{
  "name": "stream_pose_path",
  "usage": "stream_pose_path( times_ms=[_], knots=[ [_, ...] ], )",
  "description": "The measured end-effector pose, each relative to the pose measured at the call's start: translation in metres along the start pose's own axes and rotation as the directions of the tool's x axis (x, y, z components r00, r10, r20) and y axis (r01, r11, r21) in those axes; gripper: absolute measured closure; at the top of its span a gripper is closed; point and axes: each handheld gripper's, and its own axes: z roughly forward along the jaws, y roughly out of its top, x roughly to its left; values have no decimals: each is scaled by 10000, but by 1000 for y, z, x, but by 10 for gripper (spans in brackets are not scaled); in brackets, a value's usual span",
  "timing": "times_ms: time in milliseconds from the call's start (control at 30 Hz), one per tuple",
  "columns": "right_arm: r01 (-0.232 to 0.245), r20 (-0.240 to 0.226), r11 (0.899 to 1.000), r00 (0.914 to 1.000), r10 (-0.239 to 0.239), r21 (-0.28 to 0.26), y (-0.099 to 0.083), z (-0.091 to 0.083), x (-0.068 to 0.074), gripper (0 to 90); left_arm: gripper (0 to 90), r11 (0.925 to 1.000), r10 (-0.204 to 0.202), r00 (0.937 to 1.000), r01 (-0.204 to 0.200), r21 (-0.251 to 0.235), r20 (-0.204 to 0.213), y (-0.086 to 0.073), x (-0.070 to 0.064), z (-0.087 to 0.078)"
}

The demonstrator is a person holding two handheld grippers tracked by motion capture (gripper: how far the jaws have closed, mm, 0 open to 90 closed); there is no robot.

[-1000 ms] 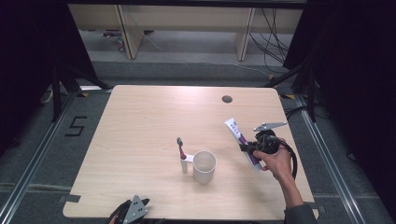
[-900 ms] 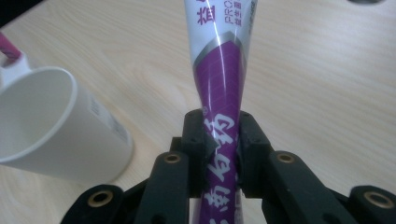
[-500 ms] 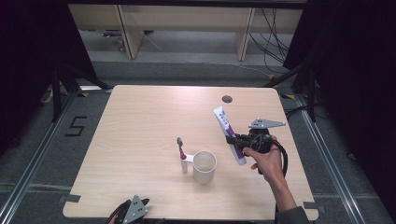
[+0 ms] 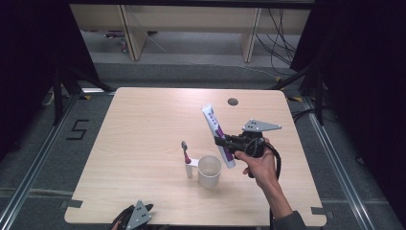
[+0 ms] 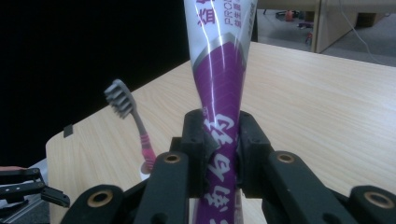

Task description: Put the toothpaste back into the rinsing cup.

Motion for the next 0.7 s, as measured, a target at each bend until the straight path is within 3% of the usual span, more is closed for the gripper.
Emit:
stream_pose_path(
  times_ms=[267, 333, 367, 567, 600, 633, 700],
  knots=[
    [24, -464, 9999, 9989, -30, -125, 3, 13, 10, 766, 181, 10000, 12, 10000, -12, -56, -4, 0, 0, 0],
    [-183, -443, 9998, 9989, 180, -61, 3, 13, 12, 766, 181, 9997, 183, 9998, -182, 144, -113, 1, 2, -2],
    [11, -488, 9999, 9988, -18, -146, 3, 16, 13, 766, 181, 9996, 210, 9997, -209, 179, -97, 1, 2, -2],
    [-145, -643, 9998, 9978, 137, -120, 0, 20, 18, 766, 181, 9997, 198, 9998, -196, 156, -99, 1, 2, -2],
    [138, -611, 9996, 9980, -153, -249, -1, 23, 17, 766, 181, 9997, 194, 9998, -193, 150, -102, 1, 2, -2],
    [125, -538, 9997, 9985, -137, -227, -3, 24, 18, 766, 181, 9996, 210, 9997, -209, 170, -94, 1, 2, -2],
    [-14, -704, 9998, 9975, 1, -184, -5, 26, 18, 766, 181, 10000, 2, 10000, -2, -21, 0, 0, 0, -1]
  ],
)
